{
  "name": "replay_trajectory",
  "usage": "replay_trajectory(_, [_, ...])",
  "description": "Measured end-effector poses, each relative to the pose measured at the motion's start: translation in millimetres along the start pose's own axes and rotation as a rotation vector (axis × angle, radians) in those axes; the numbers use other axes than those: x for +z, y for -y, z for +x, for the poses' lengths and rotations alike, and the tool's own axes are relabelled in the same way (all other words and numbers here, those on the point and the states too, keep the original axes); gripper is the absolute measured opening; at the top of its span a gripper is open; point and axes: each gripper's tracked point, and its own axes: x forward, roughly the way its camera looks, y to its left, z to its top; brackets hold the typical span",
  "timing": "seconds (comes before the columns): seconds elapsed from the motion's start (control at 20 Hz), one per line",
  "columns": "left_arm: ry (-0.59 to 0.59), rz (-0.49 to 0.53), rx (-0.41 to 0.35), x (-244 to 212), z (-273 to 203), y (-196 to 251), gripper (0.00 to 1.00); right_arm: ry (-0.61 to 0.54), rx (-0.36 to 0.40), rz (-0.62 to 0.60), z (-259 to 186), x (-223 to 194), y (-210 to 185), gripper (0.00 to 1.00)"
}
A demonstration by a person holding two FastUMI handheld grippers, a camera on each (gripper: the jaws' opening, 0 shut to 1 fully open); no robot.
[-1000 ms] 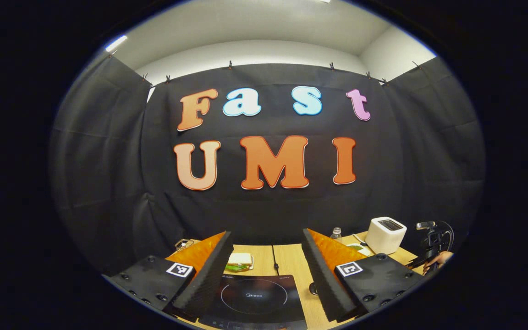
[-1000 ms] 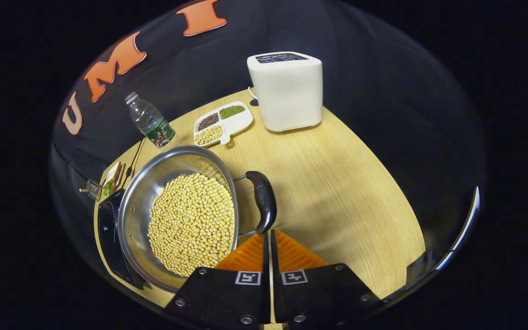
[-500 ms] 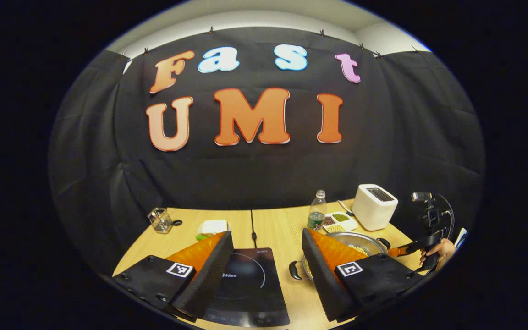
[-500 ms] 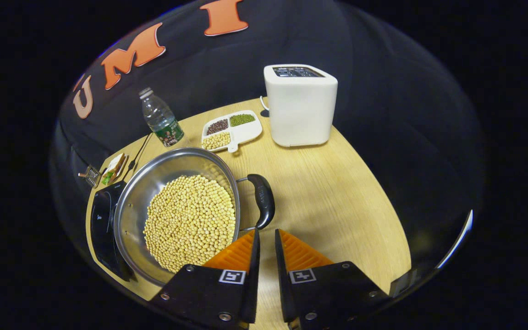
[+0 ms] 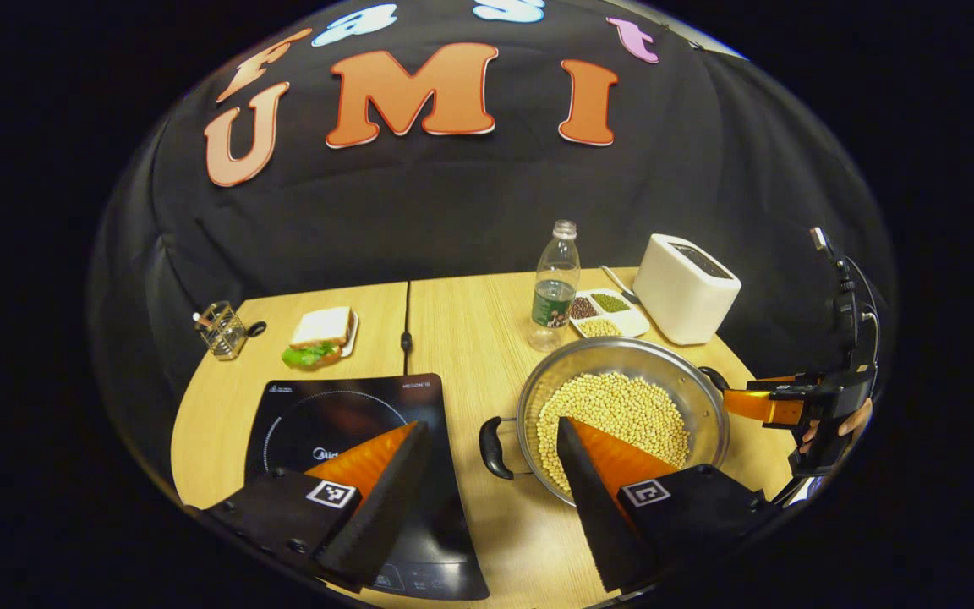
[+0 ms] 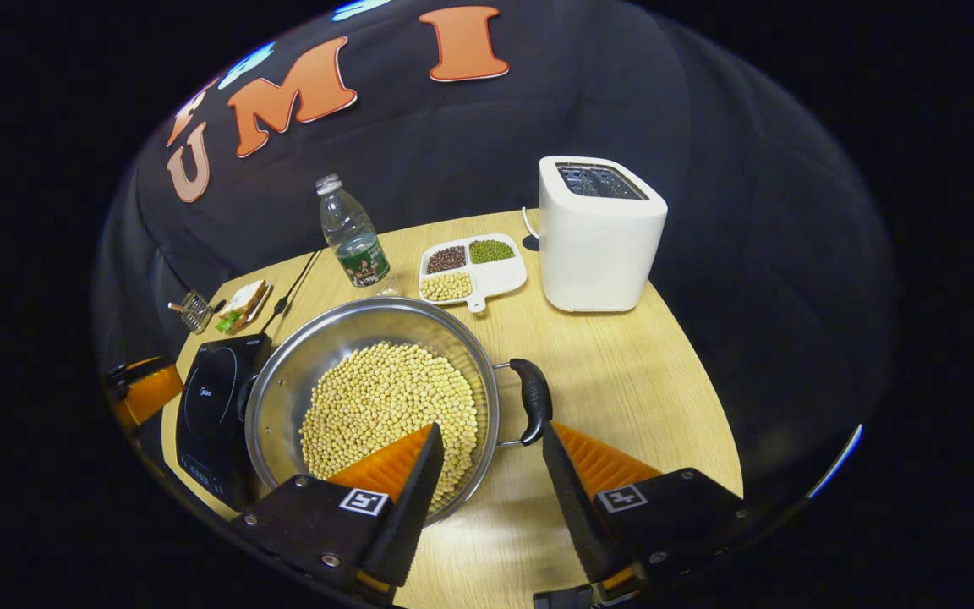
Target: First push the handle of the pot to place it horizontally, then grasp the pot with both hands and set it on the induction cooktop.
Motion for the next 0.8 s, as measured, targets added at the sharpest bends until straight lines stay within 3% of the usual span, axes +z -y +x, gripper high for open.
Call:
replay_trajectory(0.25, [-0.105,0.007,-0.004,-28.5,46.9,10.8,0.98,-0.021,-0.042,0.001,16.7,-0.3,10.8,0.84])
replay_trajectory(0.5, [-0.174,0.01,0.029,-57.1,84.6,9.6,0.99,-0.04,-0.075,-0.023,29.7,-4.2,18.7,0.85])
replay_trajectory(0.7, [-0.189,-0.014,0.008,-74.1,109.2,17.7,0.98,-0.051,-0.068,-0.031,45.2,-7.8,12.1,0.85])
replay_trajectory(0.75, [-0.193,-0.025,-0.011,-79.4,114.9,22.2,0.98,-0.062,-0.068,-0.036,49.3,-11.9,12.5,0.81])
replay_trajectory(0.8, [-0.193,-0.037,-0.012,-83.1,120.9,21.7,0.95,-0.067,-0.077,-0.043,52.8,-14.1,13.7,0.85])
